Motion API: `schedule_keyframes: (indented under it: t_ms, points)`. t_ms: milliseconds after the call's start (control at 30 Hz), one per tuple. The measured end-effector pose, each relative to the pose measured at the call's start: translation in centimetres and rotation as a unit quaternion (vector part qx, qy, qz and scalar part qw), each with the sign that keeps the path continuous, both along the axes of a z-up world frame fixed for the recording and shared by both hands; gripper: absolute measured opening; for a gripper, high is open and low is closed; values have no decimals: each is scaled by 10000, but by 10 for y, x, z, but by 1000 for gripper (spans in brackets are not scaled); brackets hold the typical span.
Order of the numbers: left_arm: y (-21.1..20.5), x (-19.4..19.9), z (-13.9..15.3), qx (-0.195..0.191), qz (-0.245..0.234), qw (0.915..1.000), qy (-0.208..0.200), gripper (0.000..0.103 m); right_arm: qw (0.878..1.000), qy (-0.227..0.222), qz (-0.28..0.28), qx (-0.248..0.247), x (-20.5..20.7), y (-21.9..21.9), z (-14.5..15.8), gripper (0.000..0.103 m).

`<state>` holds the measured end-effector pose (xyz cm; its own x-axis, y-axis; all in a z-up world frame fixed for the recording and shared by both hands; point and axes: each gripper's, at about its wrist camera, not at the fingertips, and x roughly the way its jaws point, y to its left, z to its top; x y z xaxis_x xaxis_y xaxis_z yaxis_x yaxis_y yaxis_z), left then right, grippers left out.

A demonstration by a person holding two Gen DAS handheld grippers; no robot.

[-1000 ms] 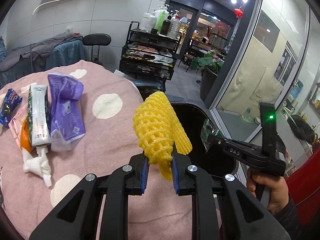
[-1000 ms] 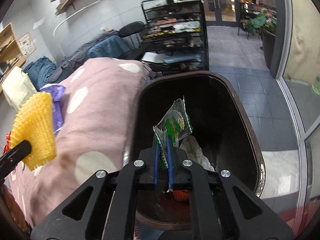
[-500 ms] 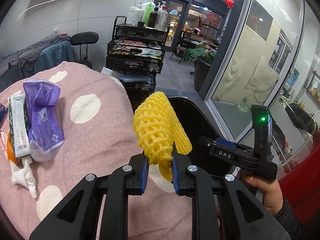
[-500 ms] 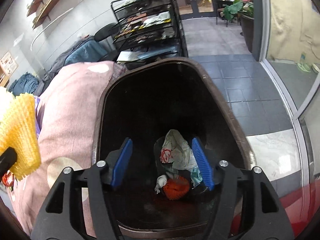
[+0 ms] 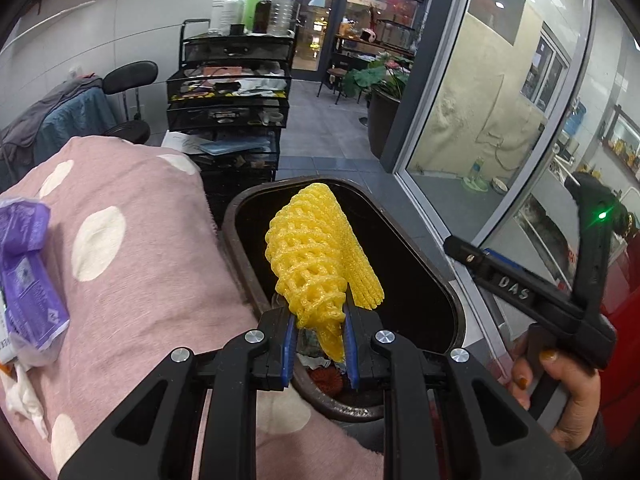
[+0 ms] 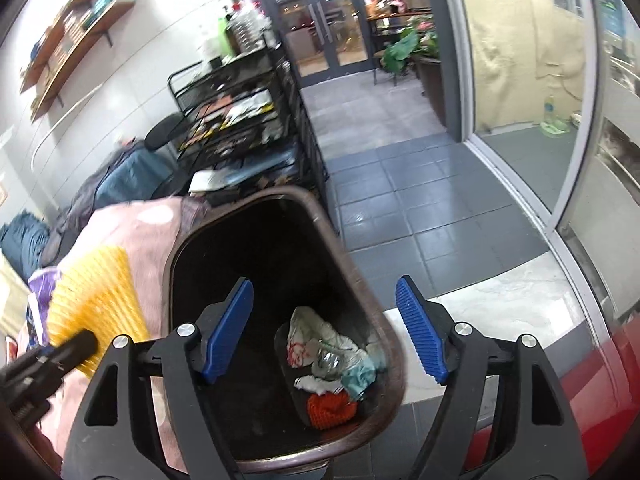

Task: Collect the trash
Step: 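Lower the yellow foam net into the bin and open the left tool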

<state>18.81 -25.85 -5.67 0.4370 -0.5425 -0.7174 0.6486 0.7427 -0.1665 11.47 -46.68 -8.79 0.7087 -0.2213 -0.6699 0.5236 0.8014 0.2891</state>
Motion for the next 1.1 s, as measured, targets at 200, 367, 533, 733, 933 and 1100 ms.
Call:
schedule_keyframes:
  t_ms: [200, 367, 533, 733, 933, 1100]
  points:
    - [-24, 4, -10, 236, -133, 9996, 40, 20, 9998, -21, -207, 24, -8, -16, 4, 75]
    - [-38, 6, -18, 430, -229, 9988, 61, 20, 9995, -6, -309, 27, -13, -23, 5, 75]
    - [-46, 6, -21, 450, -296, 9985, 50, 57, 9992, 37, -392, 39, -14, -29, 4, 77]
    - [-44, -1, -17, 373, -351, 9985, -194, 88, 9989, 36, -463, 49, -15, -33, 3, 79]
    - [-26, -10, -1, 125, -233, 9989, -376, 93, 9990, 8, -452, 65, -17, -31, 4, 80]
    - [1, -23, 20, -291, 10, 9976, -626, 98, 9994, -57, -335, 55, -16, -23, 7, 81]
